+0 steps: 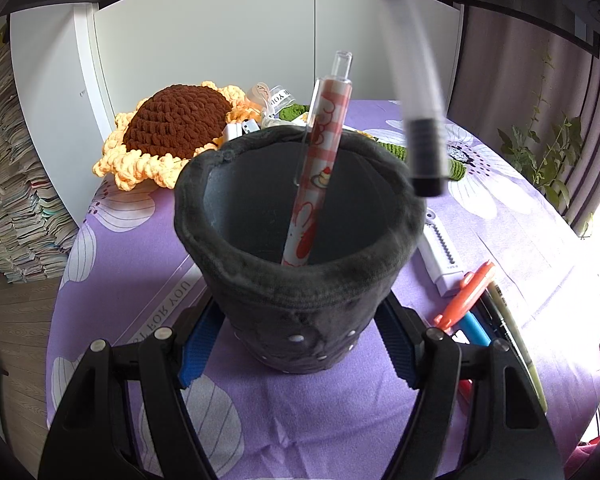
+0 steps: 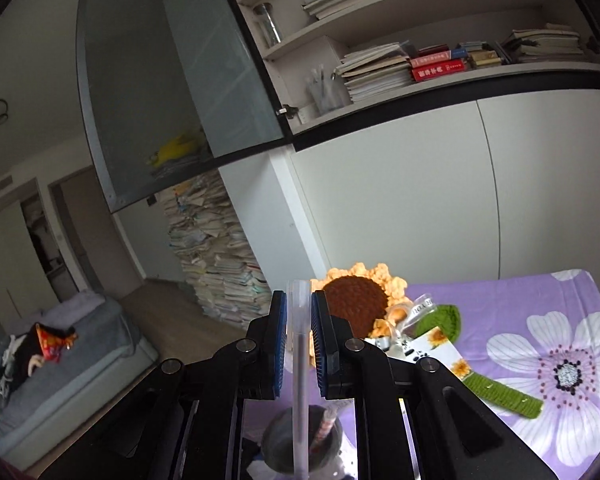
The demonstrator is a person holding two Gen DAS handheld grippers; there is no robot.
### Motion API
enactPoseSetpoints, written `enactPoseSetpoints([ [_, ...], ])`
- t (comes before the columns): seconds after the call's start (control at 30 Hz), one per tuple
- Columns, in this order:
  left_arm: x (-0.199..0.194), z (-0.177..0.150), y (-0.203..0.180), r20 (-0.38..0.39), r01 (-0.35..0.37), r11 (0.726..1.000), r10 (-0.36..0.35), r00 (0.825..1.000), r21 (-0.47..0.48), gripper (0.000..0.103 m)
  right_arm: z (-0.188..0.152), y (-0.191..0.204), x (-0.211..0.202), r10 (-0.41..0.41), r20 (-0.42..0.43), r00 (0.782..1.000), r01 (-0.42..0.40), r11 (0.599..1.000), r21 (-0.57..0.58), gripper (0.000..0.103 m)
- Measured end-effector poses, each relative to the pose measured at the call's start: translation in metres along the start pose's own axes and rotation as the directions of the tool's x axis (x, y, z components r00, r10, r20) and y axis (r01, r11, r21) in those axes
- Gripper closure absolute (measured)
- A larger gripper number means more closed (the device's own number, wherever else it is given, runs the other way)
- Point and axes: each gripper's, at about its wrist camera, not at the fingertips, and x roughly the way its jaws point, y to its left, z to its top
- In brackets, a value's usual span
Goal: Organize stationery
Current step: 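Lift the clear pen and insert it into the held pen holder, then return the right gripper to the pile and grasp the green highlighter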
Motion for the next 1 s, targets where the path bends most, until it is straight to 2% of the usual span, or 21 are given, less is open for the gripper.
enactPoseSetpoints([
  [0.17, 0.000, 0.000, 0.001, 0.000, 0.000, 1.000, 0.000, 1.000, 0.000, 0.031, -0.006, -0.006, 0.015, 0.029, 0.012, 1.000, -0.029, 1.000, 0.010, 0.090],
  [0.47, 0.000, 0.000, 0.001, -0.001, -0.001, 1.000, 0.001, 1.000, 0.001, 0.031, -0.025, -0.002, 0.001, 0.003, -0.040, 0.999, -0.007, 0.994, -0.112, 0.090],
  [0.67, 0.000, 0.001, 0.000, -0.001, -0.001, 1.000, 0.001, 1.000, 0.001, 0.031, -0.037, -0.009, -0.009, -0.026, -0.099, 0.995, 0.018, 0.996, -0.088, 0.090],
  [0.83, 0.000, 0.001, 0.000, -0.001, -0.001, 1.000, 0.001, 1.000, 0.001, 0.031, -0.050, -0.013, -0.007, -0.050, -0.177, 0.983, 0.039, 0.997, -0.067, 0.090],
  [1.0, 0.000, 0.000, 0.000, -0.002, -0.002, 1.000, 0.002, 1.000, 0.001, 0.031, -0.056, -0.014, -0.014, -0.060, -0.215, 0.975, 0.050, 0.997, -0.053, 0.090],
])
